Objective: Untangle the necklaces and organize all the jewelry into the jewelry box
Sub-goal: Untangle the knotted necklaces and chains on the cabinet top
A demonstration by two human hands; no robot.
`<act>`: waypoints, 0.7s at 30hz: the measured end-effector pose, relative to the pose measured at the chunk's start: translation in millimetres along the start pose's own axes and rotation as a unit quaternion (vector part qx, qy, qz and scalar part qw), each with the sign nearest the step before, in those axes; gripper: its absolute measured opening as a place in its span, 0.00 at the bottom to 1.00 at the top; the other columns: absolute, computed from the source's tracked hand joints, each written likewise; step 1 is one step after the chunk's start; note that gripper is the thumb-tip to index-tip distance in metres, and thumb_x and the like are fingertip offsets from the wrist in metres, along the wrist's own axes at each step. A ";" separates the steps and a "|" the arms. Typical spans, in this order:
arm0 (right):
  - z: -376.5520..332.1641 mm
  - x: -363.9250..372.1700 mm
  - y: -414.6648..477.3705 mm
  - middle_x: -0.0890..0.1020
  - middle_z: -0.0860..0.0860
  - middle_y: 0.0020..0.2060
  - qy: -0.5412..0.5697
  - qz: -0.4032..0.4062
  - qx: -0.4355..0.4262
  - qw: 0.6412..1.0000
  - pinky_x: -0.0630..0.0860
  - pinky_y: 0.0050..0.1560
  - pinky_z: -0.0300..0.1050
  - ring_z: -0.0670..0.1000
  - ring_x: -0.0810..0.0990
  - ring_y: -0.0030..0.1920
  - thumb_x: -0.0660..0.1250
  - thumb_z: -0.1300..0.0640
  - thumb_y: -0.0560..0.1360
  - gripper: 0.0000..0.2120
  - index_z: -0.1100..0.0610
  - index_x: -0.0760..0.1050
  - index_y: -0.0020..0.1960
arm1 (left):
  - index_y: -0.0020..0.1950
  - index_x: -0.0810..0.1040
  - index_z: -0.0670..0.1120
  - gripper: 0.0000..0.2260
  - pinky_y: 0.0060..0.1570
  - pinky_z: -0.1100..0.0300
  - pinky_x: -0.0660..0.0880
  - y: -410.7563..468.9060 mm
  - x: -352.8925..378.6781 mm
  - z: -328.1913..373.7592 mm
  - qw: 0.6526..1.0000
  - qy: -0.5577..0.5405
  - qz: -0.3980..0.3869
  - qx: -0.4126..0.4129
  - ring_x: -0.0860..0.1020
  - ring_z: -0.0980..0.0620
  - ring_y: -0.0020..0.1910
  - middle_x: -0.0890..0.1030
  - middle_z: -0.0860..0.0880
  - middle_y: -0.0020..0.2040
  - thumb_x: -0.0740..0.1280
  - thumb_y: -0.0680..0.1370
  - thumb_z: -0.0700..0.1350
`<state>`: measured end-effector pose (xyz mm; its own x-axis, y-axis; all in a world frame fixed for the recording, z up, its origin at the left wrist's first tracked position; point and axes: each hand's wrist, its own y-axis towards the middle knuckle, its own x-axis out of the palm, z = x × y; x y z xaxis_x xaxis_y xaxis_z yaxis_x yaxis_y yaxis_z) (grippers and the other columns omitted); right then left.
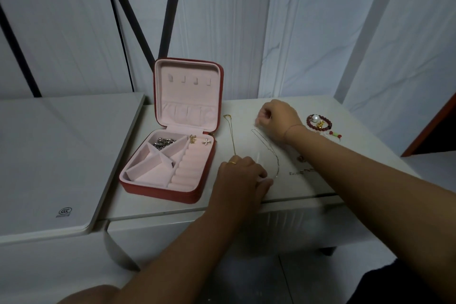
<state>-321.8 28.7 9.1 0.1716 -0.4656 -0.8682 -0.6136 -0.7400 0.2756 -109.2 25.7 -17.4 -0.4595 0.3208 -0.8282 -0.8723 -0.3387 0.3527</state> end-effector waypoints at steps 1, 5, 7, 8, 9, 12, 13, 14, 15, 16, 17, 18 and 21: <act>3.2 -4.4 -4.8 0.80 0.48 0.45 0.041 0.002 -0.024 0.999 0.72 0.58 0.45 0.52 0.78 0.51 0.64 0.61 0.76 0.05 0.57 0.79 0.45 | 0.53 0.81 0.44 0.17 0.53 0.55 0.69 -1.3 -0.6 0.4 1.000 -0.011 0.005 0.009 0.76 0.50 0.50 0.81 0.47 0.50 0.59 0.78 0.55; 13.2 -13.8 -31.0 0.82 0.52 0.56 0.098 -0.087 -0.102 0.986 0.64 0.57 0.24 0.47 0.77 0.58 0.56 0.72 0.75 0.21 0.59 0.76 0.62 | 0.63 0.77 0.44 0.14 0.59 0.63 0.64 -9.4 -2.2 5.7 0.998 -0.036 -0.026 0.044 0.76 0.48 0.59 0.80 0.45 0.59 0.59 0.81 0.45; 18.0 -10.3 -37.6 0.80 0.51 0.61 0.053 -0.142 -0.111 0.982 0.62 0.59 0.27 0.49 0.76 0.62 0.55 0.71 0.76 0.24 0.56 0.69 0.69 | 0.68 0.72 0.46 0.15 0.61 0.66 0.61 -14.7 -0.4 4.4 0.996 -0.047 -0.055 0.052 0.73 0.51 0.64 0.76 0.47 0.65 0.59 0.82 0.44; 18.7 -8.1 -38.8 0.78 0.51 0.63 0.032 -0.162 -0.111 0.980 0.60 0.59 0.27 0.50 0.74 0.64 0.55 0.69 0.78 0.23 0.56 0.66 0.71 | 0.69 0.71 0.47 0.15 0.61 0.67 0.60 -16.7 -0.5 4.3 0.995 -0.048 -0.066 0.054 0.72 0.52 0.64 0.76 0.48 0.65 0.58 0.82 0.44; 18.2 -5.6 -38.3 0.76 0.51 0.65 0.016 -0.172 -0.109 0.979 0.60 0.60 0.28 0.52 0.73 0.66 0.55 0.68 0.79 0.23 0.57 0.64 0.73 | 0.68 0.71 0.47 0.15 0.61 0.68 0.60 -17.9 -1.3 4.8 0.994 -0.052 -0.071 0.058 0.72 0.52 0.63 0.76 0.48 0.65 0.58 0.82 0.45; 11.2 2.1 -28.6 0.72 0.54 0.69 -0.006 -0.181 -0.100 0.978 0.61 0.69 0.40 0.56 0.70 0.69 0.54 0.67 0.79 0.25 0.58 0.60 0.75 | 0.68 0.72 0.46 0.15 0.60 0.69 0.60 -18.9 -4.4 6.1 0.994 -0.054 -0.073 0.064 0.73 0.52 0.63 0.76 0.47 0.64 0.59 0.82 0.45; 8.0 4.3 -24.4 0.71 0.54 0.70 -0.018 -0.183 -0.095 0.978 0.60 0.69 0.42 0.56 0.69 0.69 0.54 0.68 0.78 0.26 0.58 0.59 0.75 | 0.67 0.72 0.45 0.15 0.60 0.68 0.60 -18.7 -4.4 5.2 0.994 -0.047 -0.073 0.069 0.73 0.51 0.63 0.77 0.46 0.64 0.59 0.82 0.45; 5.4 6.7 -19.3 0.70 0.54 0.70 -0.028 -0.185 -0.089 0.978 0.59 0.68 0.41 0.56 0.68 0.69 0.54 0.69 0.78 0.27 0.58 0.59 0.75 | 0.67 0.73 0.45 0.15 0.60 0.67 0.60 -17.9 -4.5 3.4 0.994 -0.035 -0.075 0.073 0.74 0.50 0.62 0.77 0.46 0.63 0.59 0.82 0.45; 3.0 9.1 -13.9 0.70 0.53 0.70 -0.031 -0.186 -0.086 0.978 0.59 0.68 0.39 0.56 0.68 0.69 0.54 0.70 0.77 0.27 0.58 0.59 0.75 | 0.66 0.74 0.44 0.15 0.60 0.66 0.61 -17.4 -4.6 1.3 0.994 -0.020 -0.080 0.073 0.75 0.48 0.61 0.78 0.45 0.62 0.58 0.81 0.46; 0.4 11.5 -8.7 0.70 0.54 0.71 -0.029 -0.187 -0.084 0.978 0.59 0.67 0.39 0.56 0.68 0.69 0.54 0.71 0.77 0.27 0.58 0.59 0.75 | 0.65 0.75 0.44 0.16 0.59 0.64 0.63 -17.1 -5.2 -0.3 0.994 -0.011 -0.086 0.071 0.77 0.47 0.59 0.79 0.44 0.61 0.57 0.80 0.48; -2.3 13.7 -4.3 0.70 0.54 0.71 -0.026 -0.187 -0.081 0.979 0.59 0.67 0.39 0.56 0.68 0.69 0.54 0.71 0.77 0.28 0.59 0.59 0.75 | 0.64 0.76 0.44 0.17 0.58 0.62 0.65 -17.2 -5.7 -2.3 0.993 -0.001 -0.093 0.069 0.78 0.46 0.58 0.80 0.44 0.59 0.57 0.79 0.48; -5.0 15.4 -0.2 0.70 0.54 0.71 -0.023 -0.186 -0.078 0.979 0.59 0.67 0.39 0.56 0.68 0.70 0.53 0.72 0.76 0.28 0.59 0.59 0.75 | 0.63 0.77 0.43 0.17 0.57 0.62 0.66 -16.9 -5.8 -4.7 0.992 0.015 -0.099 0.071 0.79 0.46 0.56 0.81 0.44 0.58 0.57 0.78 0.48; -8.3 19.9 10.3 0.71 0.53 0.70 0.000 -0.180 -0.065 0.982 0.58 0.67 0.37 0.54 0.67 0.71 0.53 0.72 0.76 0.28 0.59 0.59 0.75 | 0.58 0.80 0.43 0.18 0.56 0.60 0.67 -15.8 -5.2 -11.1 0.991 0.046 -0.101 0.072 0.81 0.46 0.54 0.82 0.44 0.56 0.57 0.76 0.49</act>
<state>-318.3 7.7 -1.9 0.3593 -0.1636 -0.9188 -0.4106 -0.9118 0.0018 -91.2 19.6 -23.5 -0.2621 0.2843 -0.9222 -0.9626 -0.1451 0.2288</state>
